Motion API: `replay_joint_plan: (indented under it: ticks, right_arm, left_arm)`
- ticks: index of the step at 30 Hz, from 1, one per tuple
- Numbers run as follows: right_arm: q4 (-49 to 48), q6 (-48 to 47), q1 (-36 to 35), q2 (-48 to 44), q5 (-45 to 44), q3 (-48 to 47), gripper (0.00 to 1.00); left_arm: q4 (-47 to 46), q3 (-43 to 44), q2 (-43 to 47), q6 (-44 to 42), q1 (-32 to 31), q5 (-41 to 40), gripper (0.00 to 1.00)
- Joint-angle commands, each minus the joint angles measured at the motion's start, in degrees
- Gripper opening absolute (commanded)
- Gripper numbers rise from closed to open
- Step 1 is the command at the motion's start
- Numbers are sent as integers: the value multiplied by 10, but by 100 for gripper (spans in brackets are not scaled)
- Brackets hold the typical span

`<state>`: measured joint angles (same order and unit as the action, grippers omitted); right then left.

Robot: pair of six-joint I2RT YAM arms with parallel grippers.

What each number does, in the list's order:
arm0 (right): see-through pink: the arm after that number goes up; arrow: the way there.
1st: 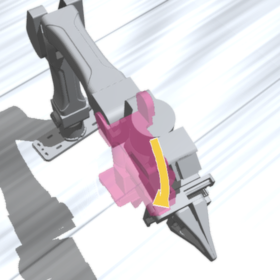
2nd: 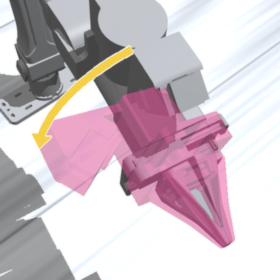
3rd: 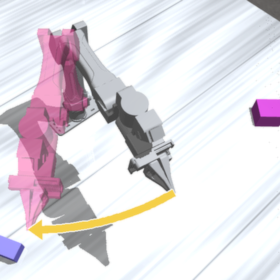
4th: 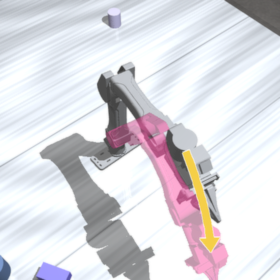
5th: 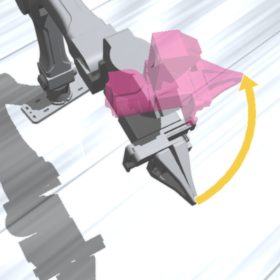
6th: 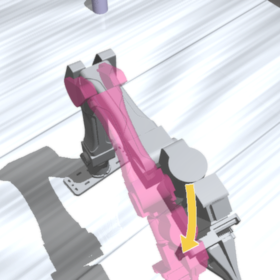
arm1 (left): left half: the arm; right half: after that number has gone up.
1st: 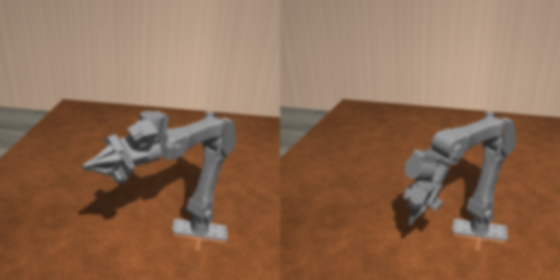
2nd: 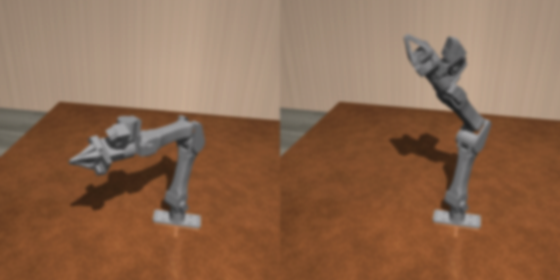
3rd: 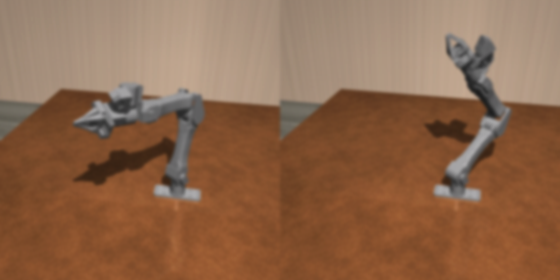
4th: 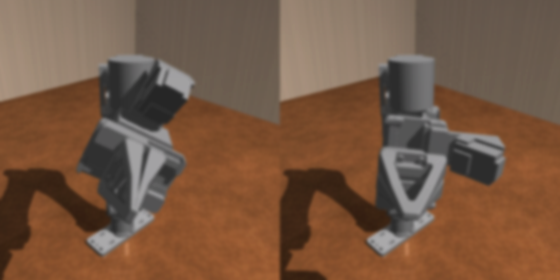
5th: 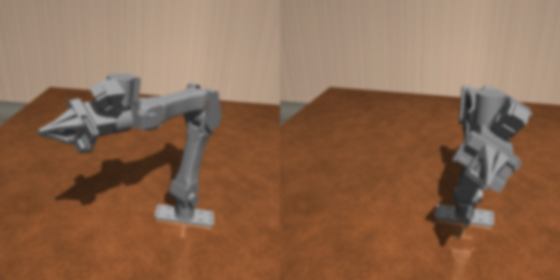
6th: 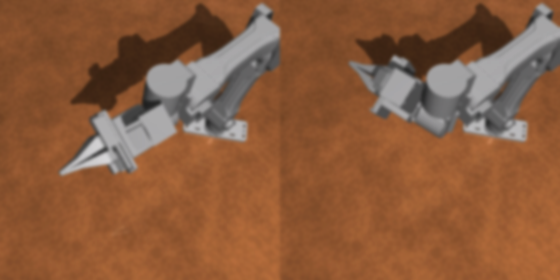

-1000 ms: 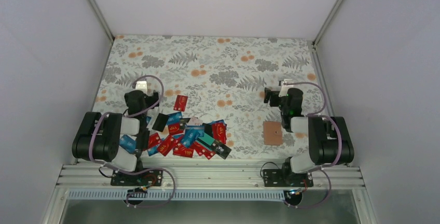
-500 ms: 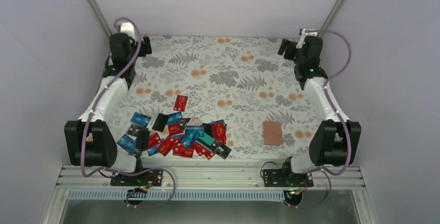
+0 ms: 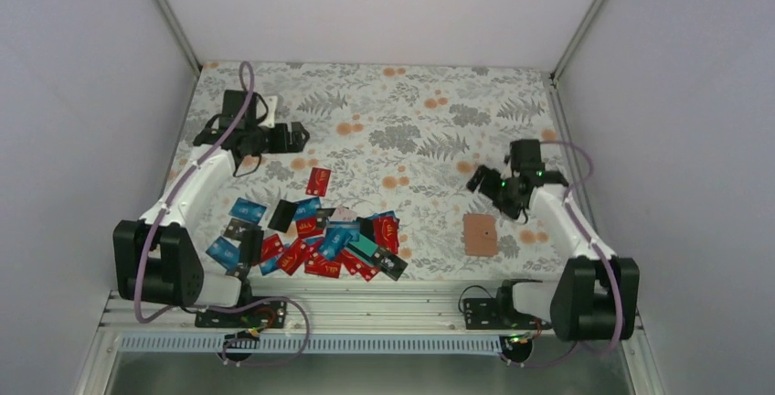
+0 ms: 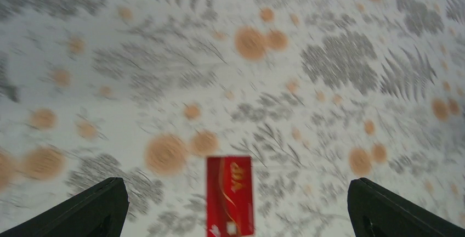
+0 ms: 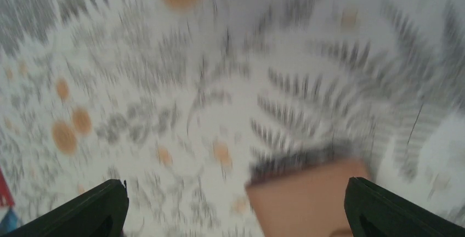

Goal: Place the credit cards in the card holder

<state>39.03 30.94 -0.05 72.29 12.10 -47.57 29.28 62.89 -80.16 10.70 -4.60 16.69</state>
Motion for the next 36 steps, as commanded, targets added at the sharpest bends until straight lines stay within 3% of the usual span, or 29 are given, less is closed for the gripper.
replay_joint_plan:
  ticks: [1, 6, 11, 16, 20, 25, 32, 36]
  right_arm:
    - [39, 108, -44, -85, 41, 77, 100]
    - [55, 145, -84, -105, 13, 118, 100]
    - [50, 170, -103, -118, 0, 162, 100]
    - [6, 166, -128, -77, 18, 186, 100]
    - [-29, 149, -159, -12, 32, 171, 100]
    - [-63, 136, -188, 51, 45, 135, 100]
    - [-104, 138, -242, 148, 63, 64, 100]
    - [-121, 138, -267, 200, 82, 4, 100]
  left_arm:
    - [33, -27, 48, 26, -43, 48, 100]
    - [29, -31, 55, 40, -89, 56, 100]
    - [24, -31, 57, 51, -130, 78, 92]
    - [-3, -43, 54, 57, -153, 79, 92]
    - [-9, -53, 58, 60, -153, 11, 100]
    - [2, -62, 92, 93, -150, -128, 100]
    - [-40, -88, 120, 86, -128, -81, 100]
    - [-9, -61, 93, 89, -130, -39, 96]
